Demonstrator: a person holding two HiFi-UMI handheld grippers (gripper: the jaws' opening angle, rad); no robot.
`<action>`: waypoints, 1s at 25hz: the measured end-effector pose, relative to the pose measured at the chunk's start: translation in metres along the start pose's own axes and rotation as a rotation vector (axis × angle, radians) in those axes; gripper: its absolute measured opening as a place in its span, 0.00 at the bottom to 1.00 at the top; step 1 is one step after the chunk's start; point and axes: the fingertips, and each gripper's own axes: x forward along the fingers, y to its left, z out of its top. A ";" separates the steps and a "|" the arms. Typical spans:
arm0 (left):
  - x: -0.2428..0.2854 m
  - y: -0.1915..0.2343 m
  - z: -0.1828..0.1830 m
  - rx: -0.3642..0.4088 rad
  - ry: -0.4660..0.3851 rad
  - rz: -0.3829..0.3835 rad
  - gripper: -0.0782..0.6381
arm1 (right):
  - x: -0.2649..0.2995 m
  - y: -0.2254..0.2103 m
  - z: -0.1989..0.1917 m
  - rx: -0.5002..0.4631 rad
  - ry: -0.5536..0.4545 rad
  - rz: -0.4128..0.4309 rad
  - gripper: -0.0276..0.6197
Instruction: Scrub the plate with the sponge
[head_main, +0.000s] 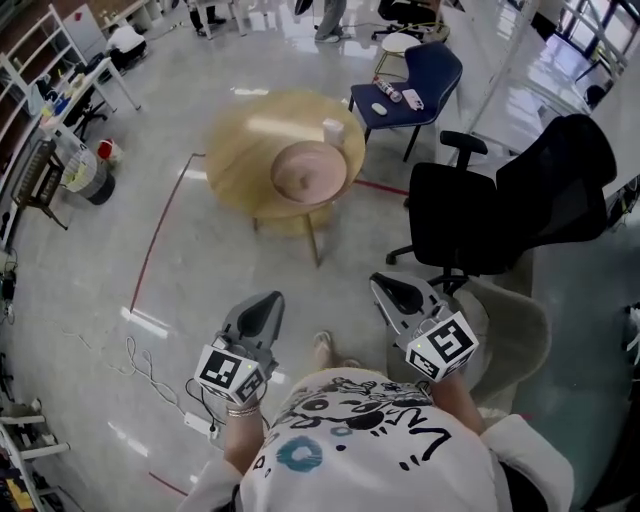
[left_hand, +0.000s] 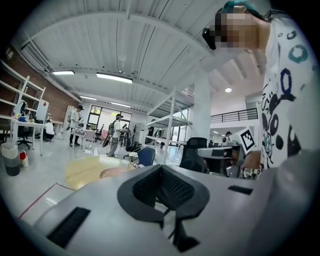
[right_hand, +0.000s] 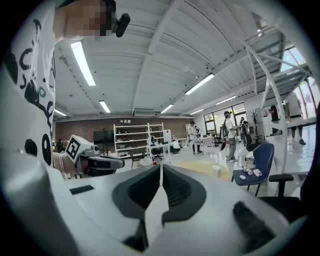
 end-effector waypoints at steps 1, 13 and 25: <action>0.003 0.008 0.003 -0.001 -0.002 -0.008 0.13 | 0.007 -0.001 0.003 0.000 -0.001 -0.007 0.09; 0.043 0.086 0.017 -0.004 0.015 -0.059 0.13 | 0.081 -0.028 0.016 0.026 -0.016 -0.063 0.09; 0.096 0.138 0.014 -0.048 0.051 -0.052 0.13 | 0.139 -0.077 0.011 0.059 0.019 -0.062 0.09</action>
